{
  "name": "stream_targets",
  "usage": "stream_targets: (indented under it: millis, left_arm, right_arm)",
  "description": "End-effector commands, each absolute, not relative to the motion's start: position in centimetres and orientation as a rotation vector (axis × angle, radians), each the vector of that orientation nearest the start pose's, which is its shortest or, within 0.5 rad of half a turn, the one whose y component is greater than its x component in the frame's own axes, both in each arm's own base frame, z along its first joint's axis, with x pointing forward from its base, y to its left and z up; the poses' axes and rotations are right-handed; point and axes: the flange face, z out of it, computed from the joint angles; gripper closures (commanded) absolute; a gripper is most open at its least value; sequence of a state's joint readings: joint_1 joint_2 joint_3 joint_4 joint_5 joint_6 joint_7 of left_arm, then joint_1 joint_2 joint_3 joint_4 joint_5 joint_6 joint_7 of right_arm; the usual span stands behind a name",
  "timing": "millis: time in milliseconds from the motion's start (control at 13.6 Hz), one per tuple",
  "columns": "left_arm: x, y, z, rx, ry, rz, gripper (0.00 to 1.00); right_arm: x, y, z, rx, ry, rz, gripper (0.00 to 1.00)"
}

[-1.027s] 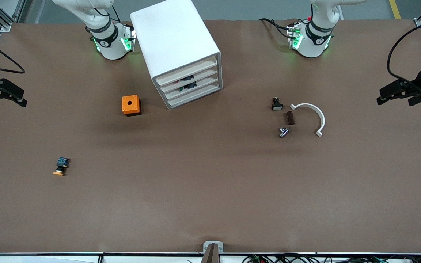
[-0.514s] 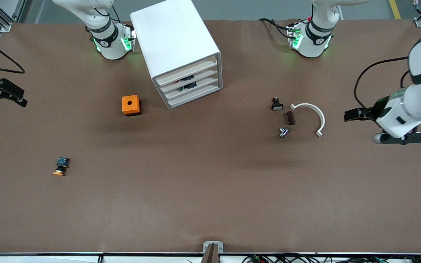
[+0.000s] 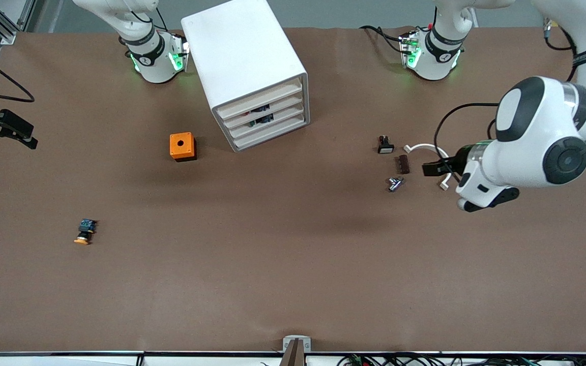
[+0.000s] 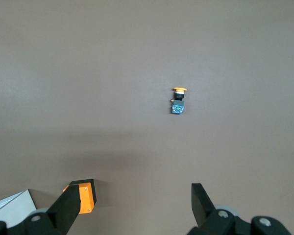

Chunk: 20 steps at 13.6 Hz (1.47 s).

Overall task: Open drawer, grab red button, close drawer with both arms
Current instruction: 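Reach the left gripper to the handle of the white cabinet drawer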

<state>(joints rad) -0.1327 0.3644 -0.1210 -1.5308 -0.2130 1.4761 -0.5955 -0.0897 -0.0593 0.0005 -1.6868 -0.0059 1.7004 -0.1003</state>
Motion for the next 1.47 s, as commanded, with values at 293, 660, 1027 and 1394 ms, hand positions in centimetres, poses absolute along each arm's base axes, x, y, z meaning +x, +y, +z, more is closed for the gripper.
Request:
stream_targets:
  millis: [293, 660, 1027, 1394]
  left_arm:
    - [60.4, -24.6, 35.4, -2.649, -1.288, 1.23, 0.0]
    - [57.9, -31.0, 29.9, -2.142, -1.607, 1.366, 0.0]
    - [55.8, -35.4, 27.2, -1.745, -1.76, 1.43, 0.0]
    - [53.0, -40.5, 25.1, -1.419, -1.78, 1.53, 0.0]
  right_arm:
    - [54.4, -5.6, 61.6, -3.166, -0.022, -0.108, 0.0]
    - [54.4, -5.7, 61.5, -3.166, -0.019, -0.106, 0.0]
    - [54.4, -5.7, 61.6, -3.166, -0.02, -0.108, 0.0]
    - [54.5, -5.6, 61.6, -3.166, -0.022, -0.108, 0.0]
